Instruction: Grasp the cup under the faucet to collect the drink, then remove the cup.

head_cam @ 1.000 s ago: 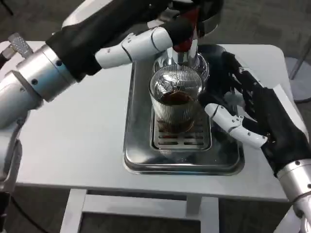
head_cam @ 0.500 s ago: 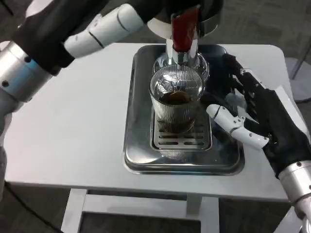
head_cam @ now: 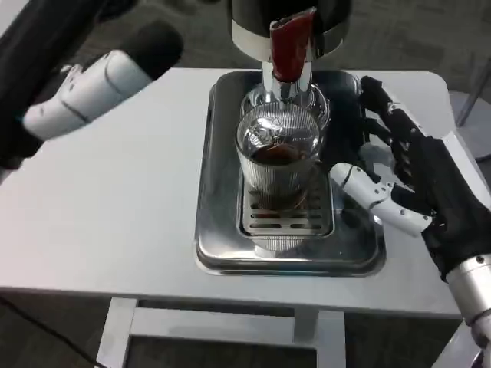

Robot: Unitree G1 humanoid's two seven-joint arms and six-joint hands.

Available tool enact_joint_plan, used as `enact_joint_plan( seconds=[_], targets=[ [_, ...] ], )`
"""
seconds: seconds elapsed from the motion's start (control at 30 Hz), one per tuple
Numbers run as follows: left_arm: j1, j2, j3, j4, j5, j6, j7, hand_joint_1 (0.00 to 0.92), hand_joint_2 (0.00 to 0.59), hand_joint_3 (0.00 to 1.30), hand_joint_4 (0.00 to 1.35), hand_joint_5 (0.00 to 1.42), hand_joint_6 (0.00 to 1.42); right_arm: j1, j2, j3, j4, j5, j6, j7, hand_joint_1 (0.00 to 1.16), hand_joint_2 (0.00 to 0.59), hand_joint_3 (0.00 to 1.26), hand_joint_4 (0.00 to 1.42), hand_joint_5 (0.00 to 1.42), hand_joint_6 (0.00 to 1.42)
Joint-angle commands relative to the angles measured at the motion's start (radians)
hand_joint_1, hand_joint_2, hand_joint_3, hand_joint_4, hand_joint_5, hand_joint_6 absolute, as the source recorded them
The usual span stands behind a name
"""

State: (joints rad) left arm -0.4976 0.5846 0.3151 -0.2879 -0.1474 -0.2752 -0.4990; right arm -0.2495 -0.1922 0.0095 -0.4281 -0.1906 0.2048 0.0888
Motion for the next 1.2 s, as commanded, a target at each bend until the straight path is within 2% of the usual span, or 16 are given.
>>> enact_joint_plan(
  seconds=[0.03, 0.4, 0.77, 0.9, 1.2],
  targets=[
    [0.099, 0.021, 0.052, -0.033, -0.001, 0.005, 0.017, 0.000, 0.107, 0.25, 0.29, 0.37, 0.46, 0.009, -0.003, 0.000, -0.006, 0.009, -0.025, 0.005, 0.61, 0.244, 0.04, 0.08, 0.16, 0.28],
    [0.310, -0.005, 0.105, -0.049, 0.019, -0.006, 0.051, 0.000, 0.101, 0.26, 0.30, 0.38, 0.46, 0.002, -0.016, 0.006, 0.007, 0.022, -0.026, 0.020, 0.65, 0.217, 0.00, 0.05, 0.12, 0.27],
    [0.476, -0.024, 0.145, -0.015, 0.059, -0.025, 0.096, 0.000, 0.097, 0.27, 0.30, 0.40, 0.46, 0.008, -0.009, 0.044, 0.028, 0.005, -0.023, 0.013, 0.67, 0.212, 0.00, 0.02, 0.10, 0.25],
    [0.513, -0.029, 0.142, -0.018, 0.065, -0.024, 0.105, 0.000, 0.097, 0.27, 0.31, 0.40, 0.46, 0.017, -0.001, 0.059, 0.036, -0.011, -0.025, -0.001, 0.69, 0.209, 0.00, 0.02, 0.10, 0.23],
    [0.588, -0.041, 0.148, -0.018, 0.085, -0.020, 0.116, 0.000, 0.096, 0.27, 0.32, 0.40, 0.46, 0.016, 0.054, 0.075, 0.077, -0.026, -0.066, -0.055, 0.71, 0.206, 0.00, 0.04, 0.11, 0.24]
  ],
)
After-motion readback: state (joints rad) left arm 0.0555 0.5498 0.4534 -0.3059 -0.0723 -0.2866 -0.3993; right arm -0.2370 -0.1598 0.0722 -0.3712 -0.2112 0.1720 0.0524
